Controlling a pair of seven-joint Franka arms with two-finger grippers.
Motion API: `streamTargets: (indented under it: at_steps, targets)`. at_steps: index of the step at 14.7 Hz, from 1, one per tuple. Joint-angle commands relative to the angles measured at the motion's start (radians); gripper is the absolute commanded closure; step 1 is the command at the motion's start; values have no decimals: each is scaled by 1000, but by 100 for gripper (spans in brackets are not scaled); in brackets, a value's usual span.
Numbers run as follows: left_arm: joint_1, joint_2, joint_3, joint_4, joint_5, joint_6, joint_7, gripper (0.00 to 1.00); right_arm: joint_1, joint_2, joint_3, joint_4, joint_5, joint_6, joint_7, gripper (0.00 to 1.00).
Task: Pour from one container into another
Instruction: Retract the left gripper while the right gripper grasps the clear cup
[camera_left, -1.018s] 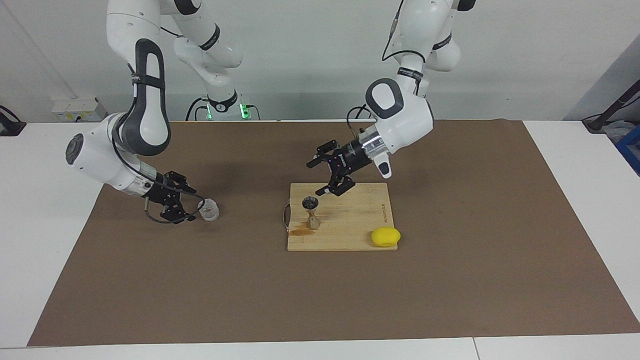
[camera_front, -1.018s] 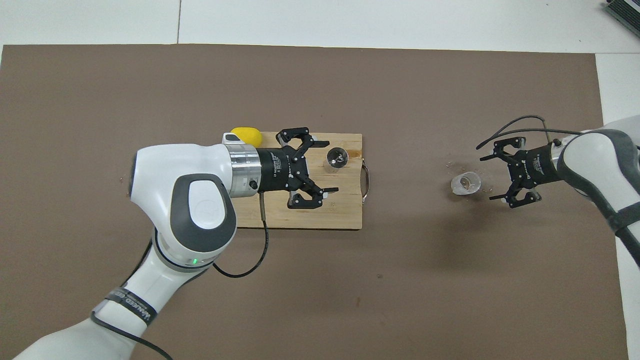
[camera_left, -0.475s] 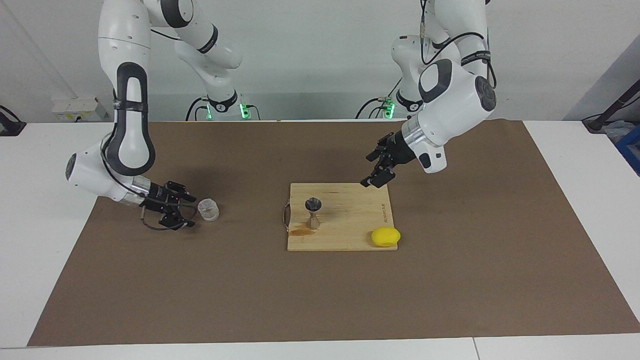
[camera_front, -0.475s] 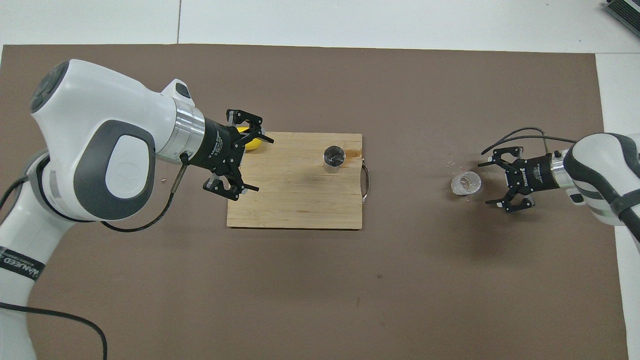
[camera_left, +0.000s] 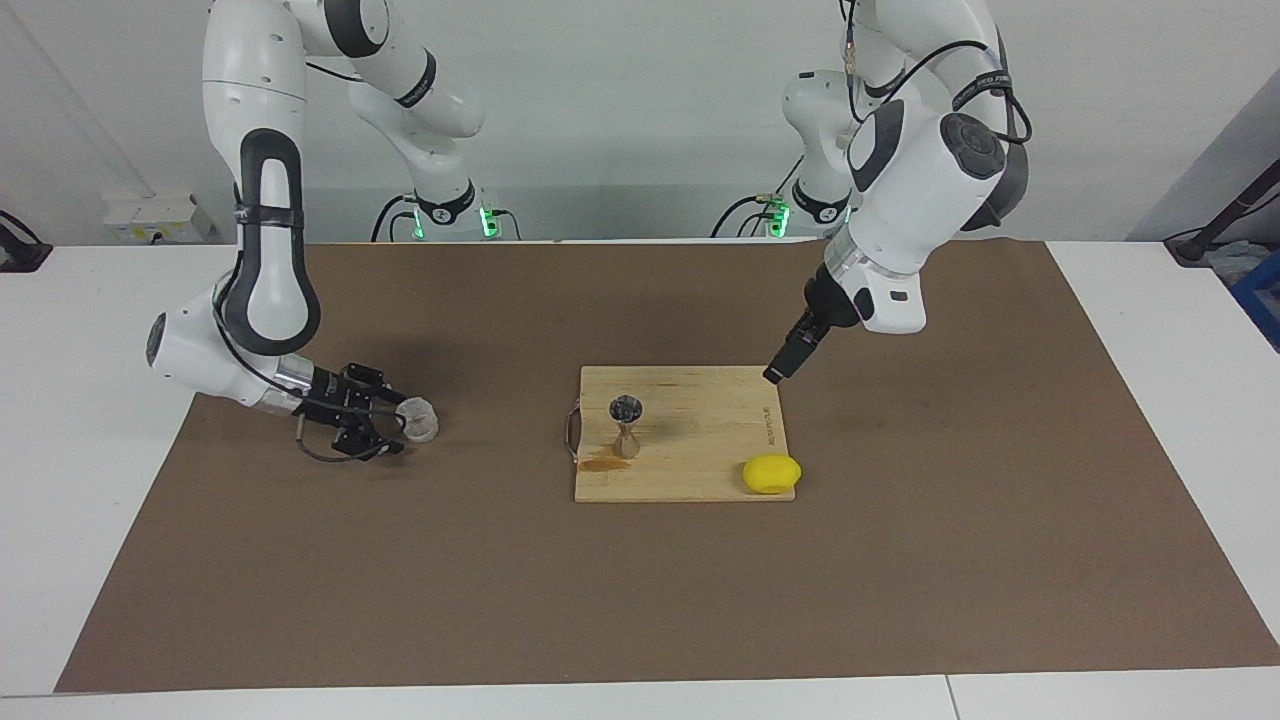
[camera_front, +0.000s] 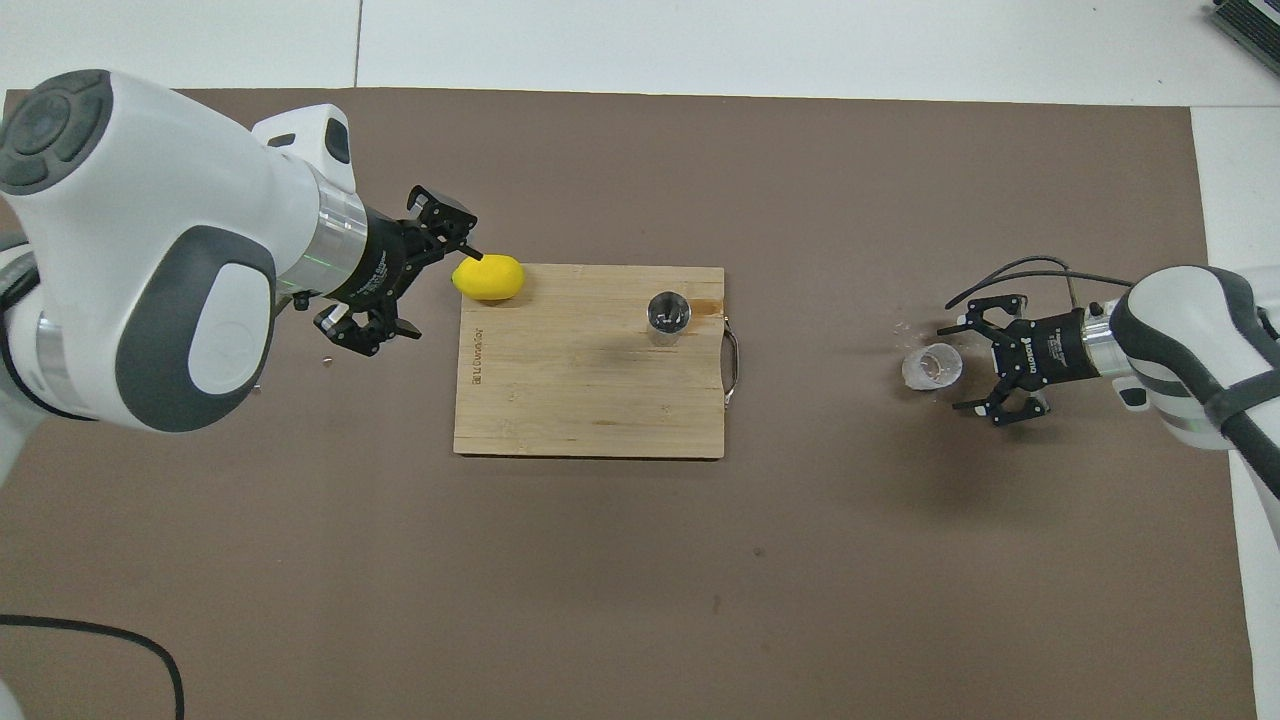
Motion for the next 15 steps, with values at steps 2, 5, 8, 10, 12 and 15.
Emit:
streamTargets:
  at_steps: [2, 5, 8, 10, 12, 15]
  targets:
    - [47, -1, 0, 16, 152, 15, 381, 0, 29, -6, 1, -17, 49, 41, -16, 0]
    - [102, -6, 0, 18, 199, 1, 634, 0, 40, -7, -1, -24, 49, 45, 16, 0]
    - [177, -29, 0, 15, 199, -40, 779, 0, 40, -9, -1, -32, 49, 46, 31, 0]
    - [218, -58, 0, 13, 199, -105, 901, 0, 40, -9, -1, -32, 49, 46, 44, 0]
    - [258, -102, 0, 13, 202, -187, 1006, 0, 40, -9, 1, -32, 55, 48, 53, 11]
    - [265, -162, 0, 12, 261, -275, 1110, 0, 38, -9, -1, -32, 96, 45, 73, 66]
